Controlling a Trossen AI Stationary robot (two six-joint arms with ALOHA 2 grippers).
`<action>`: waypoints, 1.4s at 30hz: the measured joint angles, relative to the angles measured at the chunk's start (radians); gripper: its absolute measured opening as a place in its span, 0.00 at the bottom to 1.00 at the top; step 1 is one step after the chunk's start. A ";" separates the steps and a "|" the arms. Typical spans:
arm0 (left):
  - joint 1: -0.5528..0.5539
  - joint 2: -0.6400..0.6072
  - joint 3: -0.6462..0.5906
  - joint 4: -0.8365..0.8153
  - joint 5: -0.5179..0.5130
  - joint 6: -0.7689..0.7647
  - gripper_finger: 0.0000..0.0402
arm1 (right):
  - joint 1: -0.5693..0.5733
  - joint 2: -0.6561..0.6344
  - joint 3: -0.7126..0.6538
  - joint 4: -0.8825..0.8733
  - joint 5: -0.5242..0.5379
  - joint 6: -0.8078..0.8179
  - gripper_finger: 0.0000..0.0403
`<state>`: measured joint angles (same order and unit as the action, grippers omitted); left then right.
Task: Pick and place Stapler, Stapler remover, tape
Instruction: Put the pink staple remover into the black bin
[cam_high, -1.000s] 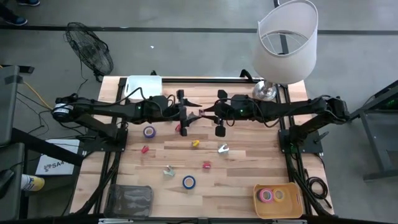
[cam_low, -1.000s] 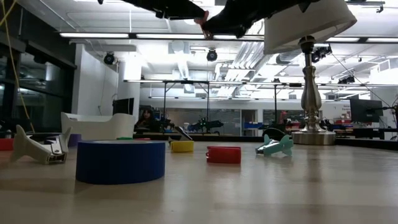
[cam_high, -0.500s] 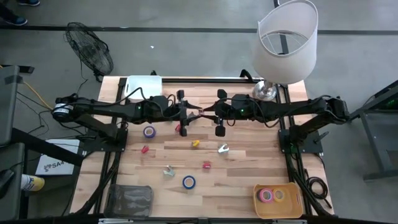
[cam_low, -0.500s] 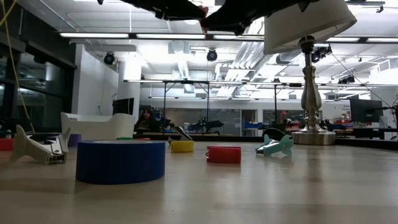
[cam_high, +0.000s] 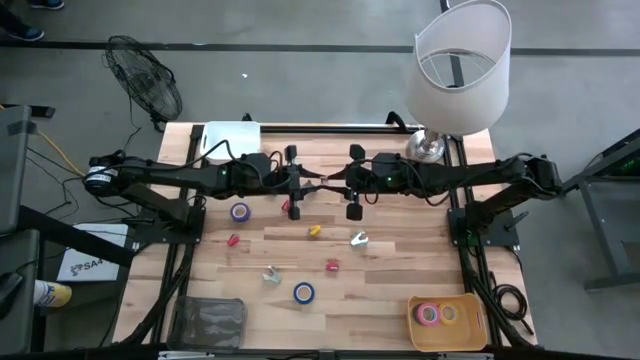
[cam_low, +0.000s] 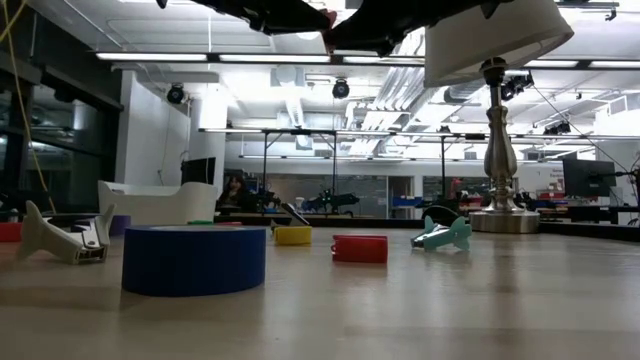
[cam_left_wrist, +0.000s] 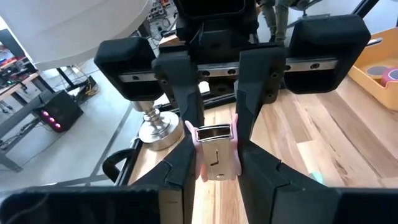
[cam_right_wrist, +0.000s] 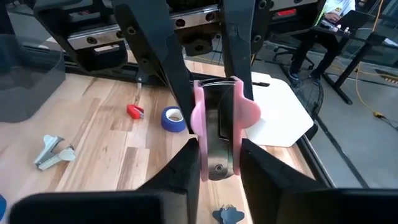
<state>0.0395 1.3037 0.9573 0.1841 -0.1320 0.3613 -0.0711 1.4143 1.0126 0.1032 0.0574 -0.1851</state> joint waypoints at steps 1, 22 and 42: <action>0.000 0.000 0.000 -0.002 -0.003 0.005 0.21 | 0.000 0.000 0.000 0.000 0.004 0.012 0.27; -0.014 -0.203 0.000 -0.626 0.319 -0.340 0.21 | -0.001 -0.179 0.000 -0.425 0.217 0.130 0.54; -0.724 -0.226 0.000 -0.883 0.287 -1.299 0.21 | -0.002 -0.225 0.000 -0.475 0.220 0.106 0.54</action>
<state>-0.6848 1.0782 0.9572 -0.6992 0.1554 -0.9376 -0.0727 1.1892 1.0126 -0.3717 0.2779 -0.0795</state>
